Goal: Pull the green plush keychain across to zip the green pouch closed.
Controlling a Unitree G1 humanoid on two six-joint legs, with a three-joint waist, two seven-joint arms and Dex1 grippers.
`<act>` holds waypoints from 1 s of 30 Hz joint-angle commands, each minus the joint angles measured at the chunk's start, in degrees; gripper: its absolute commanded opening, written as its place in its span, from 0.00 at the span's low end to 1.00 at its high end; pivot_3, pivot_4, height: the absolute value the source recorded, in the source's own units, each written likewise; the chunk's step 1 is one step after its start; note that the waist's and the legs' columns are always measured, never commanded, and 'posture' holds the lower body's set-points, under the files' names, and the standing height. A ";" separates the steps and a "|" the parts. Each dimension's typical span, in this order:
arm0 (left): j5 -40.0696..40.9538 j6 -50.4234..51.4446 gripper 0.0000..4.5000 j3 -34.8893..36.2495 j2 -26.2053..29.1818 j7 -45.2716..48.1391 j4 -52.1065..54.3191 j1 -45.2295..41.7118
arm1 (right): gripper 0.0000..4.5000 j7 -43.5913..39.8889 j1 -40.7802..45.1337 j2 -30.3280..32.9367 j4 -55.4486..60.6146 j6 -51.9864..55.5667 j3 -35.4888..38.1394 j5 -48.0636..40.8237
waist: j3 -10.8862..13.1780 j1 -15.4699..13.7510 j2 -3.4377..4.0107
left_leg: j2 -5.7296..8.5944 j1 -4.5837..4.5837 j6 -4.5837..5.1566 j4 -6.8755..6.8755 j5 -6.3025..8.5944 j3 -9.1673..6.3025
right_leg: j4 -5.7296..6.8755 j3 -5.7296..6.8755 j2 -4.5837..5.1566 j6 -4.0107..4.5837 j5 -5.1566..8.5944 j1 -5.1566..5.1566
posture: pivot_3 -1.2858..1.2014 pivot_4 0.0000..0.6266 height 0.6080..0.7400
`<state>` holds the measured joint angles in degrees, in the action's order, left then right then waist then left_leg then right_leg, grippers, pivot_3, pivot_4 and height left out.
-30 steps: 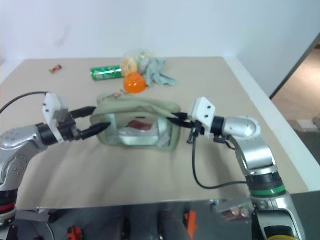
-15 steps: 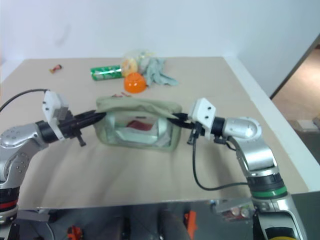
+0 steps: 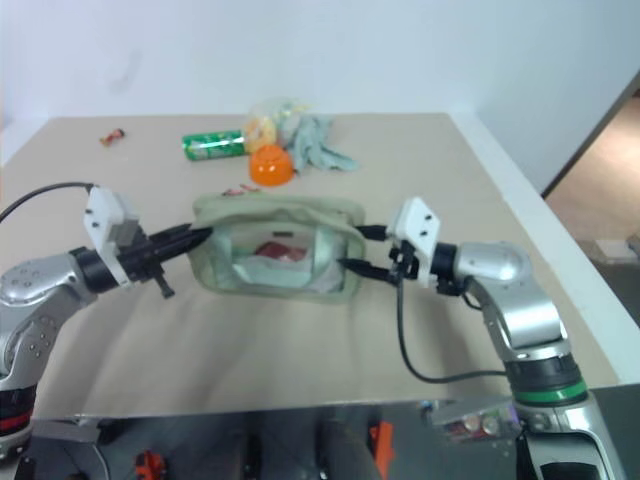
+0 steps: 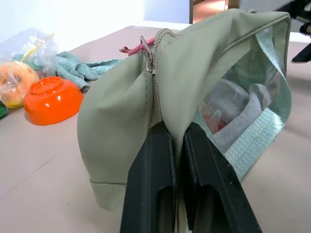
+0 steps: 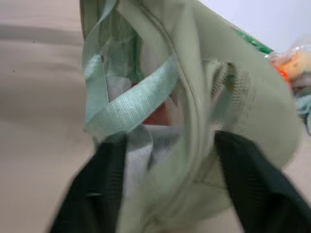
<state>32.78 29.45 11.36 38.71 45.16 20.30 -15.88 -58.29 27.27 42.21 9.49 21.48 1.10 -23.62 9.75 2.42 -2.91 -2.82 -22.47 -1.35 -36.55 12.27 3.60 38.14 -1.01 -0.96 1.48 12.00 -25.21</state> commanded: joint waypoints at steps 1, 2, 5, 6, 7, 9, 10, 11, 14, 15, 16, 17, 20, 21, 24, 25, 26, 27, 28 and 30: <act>1.70 0.78 0.00 2.23 0.86 -0.55 2.89 0.69 | 0.99 -0.04 3.40 3.01 -2.49 3.43 6.18 -3.50 | 0.01 0.04 -0.01 | 0.03 0.00 0.00 0.00 0.00 0.00 | 0.00 -0.01 0.01 -0.01 -0.01 0.00 | 0.52 0.24 1.00; 1.96 0.95 0.00 2.47 0.85 -0.64 3.05 0.78 | 1.00 0.01 4.23 3.44 -3.62 3.77 6.80 -3.70 | 0.02 0.06 0.00 | 0.06 0.01 0.00 -0.01 0.00 0.01 | 0.00 -0.03 0.00 -0.02 -0.01 -0.01 | 0.52 0.24 1.00; 3.20 1.76 0.00 3.17 1.08 -0.96 4.87 1.55 | 1.00 0.73 8.90 3.35 -9.40 1.73 7.39 -2.37 | 0.02 0.17 -0.02 | 0.11 0.05 0.00 -0.01 0.00 0.02 | 0.00 -0.06 0.00 -0.05 -0.03 0.00 | 0.52 0.24 1.00; 3.53 2.00 0.00 3.31 1.09 -1.19 5.60 1.84 | 1.00 0.64 11.03 2.94 -11.61 0.59 6.89 -1.58 | 0.03 0.17 -0.02 | 0.10 0.05 0.00 -0.01 0.00 0.04 | -0.01 -0.08 -0.02 -0.05 -0.04 -0.01 | 0.52 0.24 1.00; 3.72 2.17 0.00 3.35 1.07 -1.42 6.13 2.00 | 1.00 0.46 13.00 2.29 -13.62 -0.82 6.19 -0.65 | 0.05 0.22 -0.01 | 0.09 0.05 0.00 -0.01 0.00 0.02 | 0.00 -0.04 -0.06 -0.03 -0.02 0.01 | 0.52 0.24 1.00; 4.25 2.64 0.00 3.37 0.88 -2.02 7.21 2.22 | 1.00 0.56 17.84 -0.02 -18.64 -3.77 4.15 1.42 | 0.05 0.38 -0.01 | 0.06 0.05 0.01 0.01 0.00 0.02 | 0.00 -0.07 -0.11 -0.03 -0.03 -0.03 | 0.52 0.24 1.00; 4.43 2.80 0.00 3.33 0.81 -2.29 7.64 2.33 | 1.00 0.63 20.45 -1.66 -21.34 -5.23 3.19 2.34 | 0.05 0.38 0.00 | 0.03 0.05 0.00 0.02 0.00 0.02 | 0.00 -0.08 -0.15 -0.02 -0.03 -0.04 | 0.52 0.24 1.00; 4.36 2.78 0.00 3.16 0.82 -2.35 8.00 2.50 | 1.00 0.37 23.36 -3.83 -24.17 -6.44 2.18 2.89 | 0.05 0.41 -0.01 | 0.00 0.04 0.01 0.03 0.00 0.02 | 0.00 -0.09 -0.18 -0.02 -0.03 -0.04 | 0.52 0.24 1.00; 4.51 2.69 0.00 2.85 0.62 -2.75 8.65 2.65 | 1.00 -1.40 30.38 -9.59 -32.23 -10.22 -1.13 5.17 | 0.06 0.35 0.00 | -0.09 0.06 0.01 0.05 0.00 0.03 | 0.01 -0.07 -0.29 0.03 -0.04 -0.05 | 0.52 0.24 1.00; 4.53 2.69 0.00 2.63 0.51 -2.94 9.06 2.69 | 1.00 -2.26 32.88 -11.74 -36.42 -13.30 -2.69 6.84 | 0.06 0.29 0.01 | -0.11 0.02 0.01 0.06 0.00 0.03 | 0.00 -0.02 -0.31 0.06 -0.02 -0.05 | 0.52 0.24 1.00; 4.61 2.70 0.00 2.51 0.42 -3.12 9.57 2.86 | 1.00 -3.11 35.39 -13.86 -40.83 -16.14 -4.06 8.26 | 0.06 0.28 0.01 | -0.13 -0.02 0.00 0.06 0.00 0.03 | 0.01 0.04 -0.31 0.11 0.01 -0.06 | 0.52 0.24 1.00; 4.83 2.81 0.00 2.46 0.31 -3.38 10.19 3.16 | 1.00 -3.56 38.01 -15.82 -46.07 -20.01 -5.36 10.34 | 0.07 0.29 0.02 | -0.14 -0.01 0.00 0.06 0.00 0.07 | 0.01 0.02 -0.31 0.12 0.01 -0.06 | 0.52 0.24 1.00; 5.06 2.94 0.00 2.50 0.19 -4.01 11.21 4.13 | 1.00 -5.47 42.94 -19.26 -57.41 -27.02 -6.96 13.63 | 0.07 0.25 0.03 | -0.14 -0.09 0.00 0.08 0.01 0.07 | -0.02 0.01 -0.27 0.15 0.01 -0.12 | 0.52 0.24 1.00; 5.03 2.89 0.00 2.53 0.21 -4.12 11.39 4.49 | 1.00 -6.16 43.86 -19.91 -60.03 -28.69 -7.11 14.19 | 0.07 0.11 0.02 | -0.16 -0.12 0.00 0.11 0.02 0.07 | -0.03 0.03 -0.20 0.18 0.04 -0.13 | 0.52 0.24 1.00; 5.00 2.79 0.00 2.59 0.28 -4.48 12.00 5.56 | 1.00 -8.29 45.77 -21.75 -65.30 -32.02 -7.62 15.65 | 0.07 -0.12 0.02 | -0.09 -0.22 -0.02 0.10 0.07 0.04 | -0.06 0.10 0.00 0.10 0.11 -0.14 | 0.52 0.24 1.00; 5.00 2.77 0.00 2.56 0.31 -4.62 12.15 5.72 | 1.00 -9.43 46.03 -22.18 -66.12 -32.74 -7.83 16.03 | 0.07 -0.10 0.02 | -0.05 -0.25 -0.01 0.10 0.08 0.03 | -0.08 0.11 0.05 0.09 0.11 -0.13 | 0.52 0.24 1.00; 5.01 2.76 0.00 2.52 0.30 -4.81 12.26 5.83 | 1.00 -10.74 46.06 -22.48 -66.50 -33.35 -8.04 16.26 | 0.07 -0.09 0.02 | -0.01 -0.25 0.03 0.09 0.12 -0.01 | -0.09 0.05 0.12 0.06 0.11 -0.13 | 0.52 0.24 1.00; 5.01 2.71 0.00 2.49 0.30 -4.96 12.33 5.90 | 1.00 -12.02 46.06 -22.72 -66.72 -33.43 -8.12 16.35 | 0.07 -0.09 0.02 | 0.02 -0.25 0.04 0.09 0.13 -0.02 | -0.10 0.02 0.15 0.03 0.12 -0.13 | 0.52 0.24 1.00; 4.99 2.68 0.00 2.48 0.35 -5.09 12.35 5.95 | 1.00 -13.26 45.92 -22.94 -66.58 -33.17 -8.17 16.35 | 0.07 -0.05 0.02 | 0.05 -0.25 0.05 0.08 0.13 -0.03 | -0.09 0.01 0.17 -0.01 0.13 -0.13 | 0.52 0.24 1.00; 4.84 2.55 0.00 2.41 0.39 -5.26 12.18 5.91 | 1.00 -16.04 45.21 -23.32 -65.46 -32.14 -8.33 16.14 | 0.07 0.04 0.02 | 0.04 -0.22 0.05 0.08 0.13 -0.02 | -0.09 0.00 0.17 -0.01 0.13 -0.13 | 0.52 0.24 1.00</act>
<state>37.11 32.61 13.01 38.91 40.42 30.25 -9.70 -71.87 71.94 19.19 -57.18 -10.82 -6.92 -7.48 9.82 2.45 -2.89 -2.80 -22.67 -1.30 -36.47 12.40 3.56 38.07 -1.00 -0.81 1.48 12.13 -25.33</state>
